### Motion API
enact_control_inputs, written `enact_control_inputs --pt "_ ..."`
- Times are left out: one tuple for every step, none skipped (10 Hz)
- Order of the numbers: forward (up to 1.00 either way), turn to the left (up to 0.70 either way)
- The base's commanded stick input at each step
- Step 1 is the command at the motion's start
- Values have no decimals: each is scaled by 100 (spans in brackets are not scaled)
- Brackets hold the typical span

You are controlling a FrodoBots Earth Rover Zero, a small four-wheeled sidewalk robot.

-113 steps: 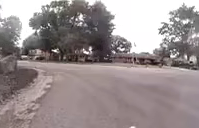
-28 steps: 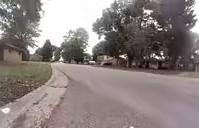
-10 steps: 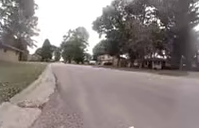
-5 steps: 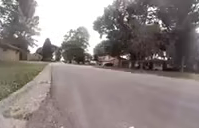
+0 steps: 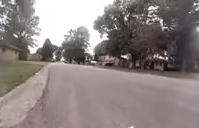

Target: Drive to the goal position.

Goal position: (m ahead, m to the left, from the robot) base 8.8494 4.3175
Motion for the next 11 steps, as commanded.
enact_control_inputs --pt "70 11" --pt "70 33" --pt "70 35" --pt "70 35" --pt "70 23" --pt "70 9" --pt "70 0" --pt "70 7" --pt "70 35" --pt "70 35" --pt "70 24"
